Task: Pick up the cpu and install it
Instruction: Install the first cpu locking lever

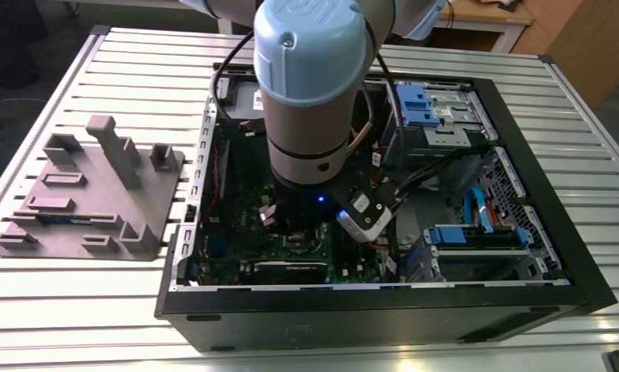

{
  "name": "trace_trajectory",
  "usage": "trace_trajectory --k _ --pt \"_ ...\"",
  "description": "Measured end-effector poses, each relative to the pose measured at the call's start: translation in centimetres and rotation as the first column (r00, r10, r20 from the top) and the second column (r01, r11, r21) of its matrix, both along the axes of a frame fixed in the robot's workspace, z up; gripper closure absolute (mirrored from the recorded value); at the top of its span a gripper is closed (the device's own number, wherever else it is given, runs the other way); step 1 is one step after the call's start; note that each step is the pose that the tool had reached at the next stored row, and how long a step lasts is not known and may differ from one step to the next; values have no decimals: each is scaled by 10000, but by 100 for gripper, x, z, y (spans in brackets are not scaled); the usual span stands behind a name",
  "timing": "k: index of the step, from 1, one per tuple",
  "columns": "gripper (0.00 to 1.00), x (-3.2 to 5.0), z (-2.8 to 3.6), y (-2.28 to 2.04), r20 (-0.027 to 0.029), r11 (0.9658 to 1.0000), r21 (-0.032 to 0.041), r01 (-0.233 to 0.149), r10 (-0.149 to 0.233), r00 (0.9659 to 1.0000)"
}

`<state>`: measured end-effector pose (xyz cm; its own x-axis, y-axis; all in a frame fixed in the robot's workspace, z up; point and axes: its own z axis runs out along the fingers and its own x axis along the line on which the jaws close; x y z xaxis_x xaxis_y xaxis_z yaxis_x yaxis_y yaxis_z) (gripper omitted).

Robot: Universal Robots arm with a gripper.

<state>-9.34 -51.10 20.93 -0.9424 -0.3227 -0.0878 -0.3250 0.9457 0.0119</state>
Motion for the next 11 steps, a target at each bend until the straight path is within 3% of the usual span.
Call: trace_trajectory --k 3,11 --pt "90 -5 33 1 11 10000 -2 -1 1 10000" --pt "90 -8 237 5 23 10000 -3 0 0 10000"
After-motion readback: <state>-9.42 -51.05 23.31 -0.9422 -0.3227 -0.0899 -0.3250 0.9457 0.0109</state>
